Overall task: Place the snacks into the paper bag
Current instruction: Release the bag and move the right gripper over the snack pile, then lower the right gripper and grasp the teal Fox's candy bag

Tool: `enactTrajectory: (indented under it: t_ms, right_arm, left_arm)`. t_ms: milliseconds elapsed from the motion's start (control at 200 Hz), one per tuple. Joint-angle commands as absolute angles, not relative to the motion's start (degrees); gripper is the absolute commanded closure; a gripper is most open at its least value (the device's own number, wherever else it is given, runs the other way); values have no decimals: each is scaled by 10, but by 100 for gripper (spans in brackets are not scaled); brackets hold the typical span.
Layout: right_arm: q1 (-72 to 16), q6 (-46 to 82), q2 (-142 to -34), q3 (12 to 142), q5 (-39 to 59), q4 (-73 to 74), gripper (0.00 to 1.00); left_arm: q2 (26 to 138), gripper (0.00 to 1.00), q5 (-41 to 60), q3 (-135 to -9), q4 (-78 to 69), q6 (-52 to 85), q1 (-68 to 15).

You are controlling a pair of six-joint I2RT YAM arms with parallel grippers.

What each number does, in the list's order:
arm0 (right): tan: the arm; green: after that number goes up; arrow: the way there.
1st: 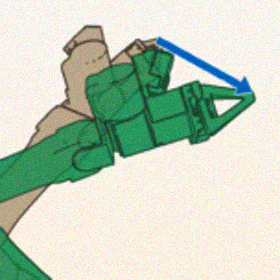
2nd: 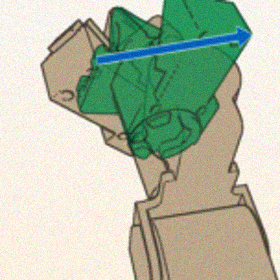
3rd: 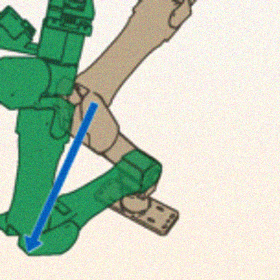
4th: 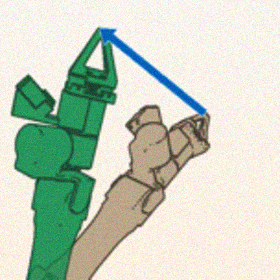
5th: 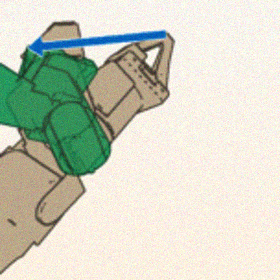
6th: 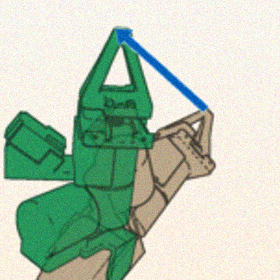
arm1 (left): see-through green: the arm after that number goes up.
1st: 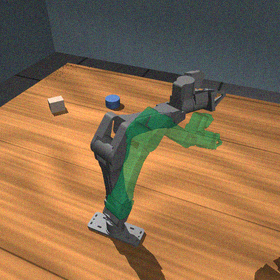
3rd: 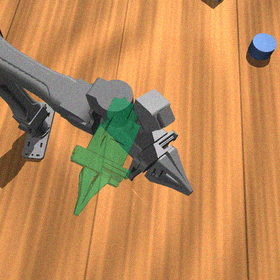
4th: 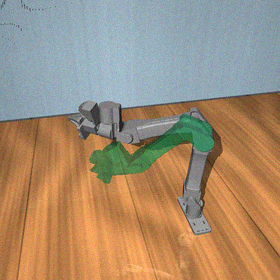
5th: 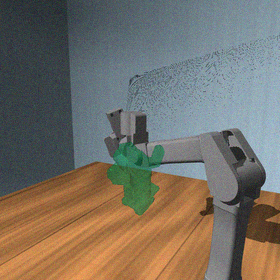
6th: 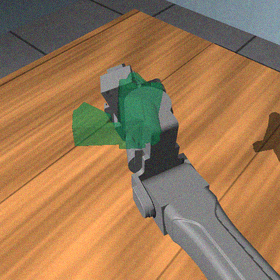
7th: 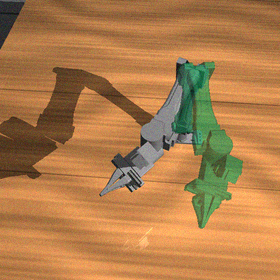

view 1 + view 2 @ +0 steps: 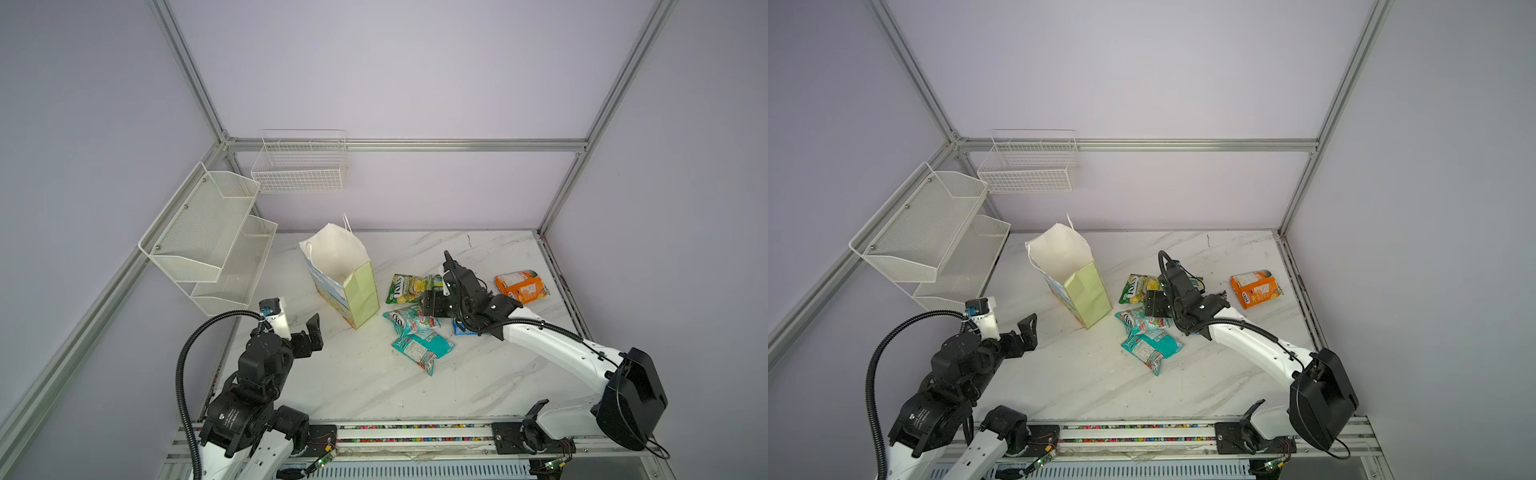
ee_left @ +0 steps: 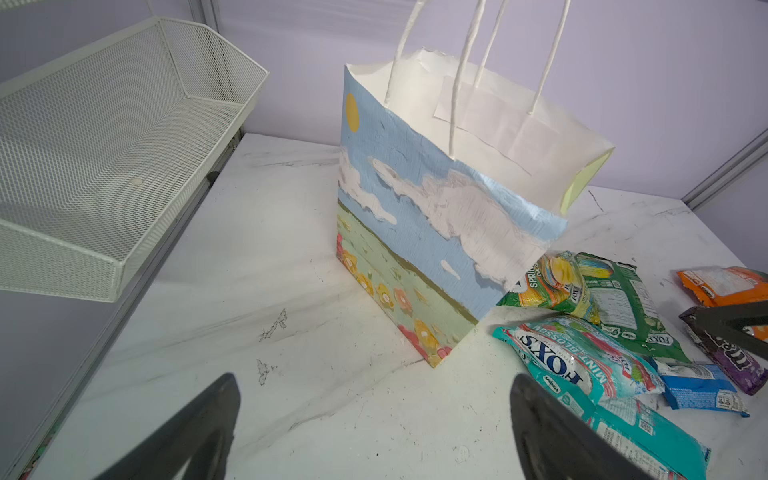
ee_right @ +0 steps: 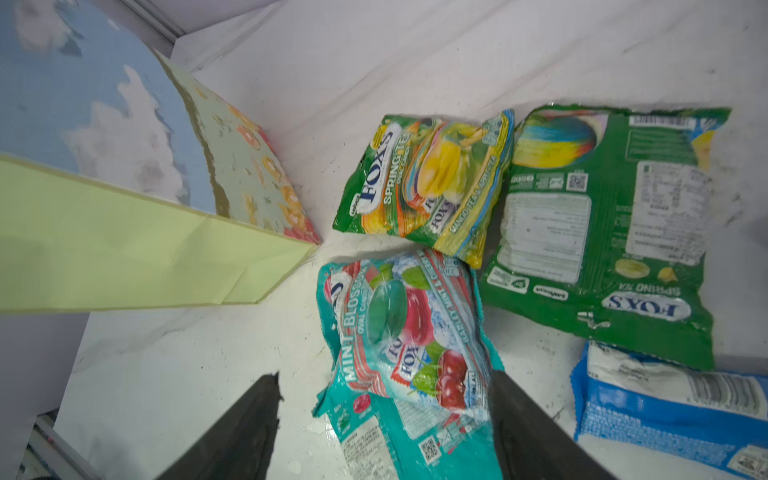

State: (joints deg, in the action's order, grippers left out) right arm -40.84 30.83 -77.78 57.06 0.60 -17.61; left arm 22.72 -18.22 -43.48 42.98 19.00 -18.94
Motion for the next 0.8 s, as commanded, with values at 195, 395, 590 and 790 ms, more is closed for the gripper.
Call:
enactTrajectory:
  t_ms: [195, 395, 590, 790]
  right_arm:
    - [-369, 342, -725, 476, 57, -144, 21]
    - [-355, 363, -699, 423, 73, -125, 23]
    - [-338, 380, -683, 370, 96, -100, 26]
    - [-328, 388, -680, 324, 122, -65, 30]
  left_arm:
    - [228, 0, -175, -431, 419, 194, -192]
    - [228, 0, -174, -430, 418, 194, -192]
    - [226, 0, -173, -430, 419, 195, -192]
    - [228, 0, -173, -430, 419, 195, -192]
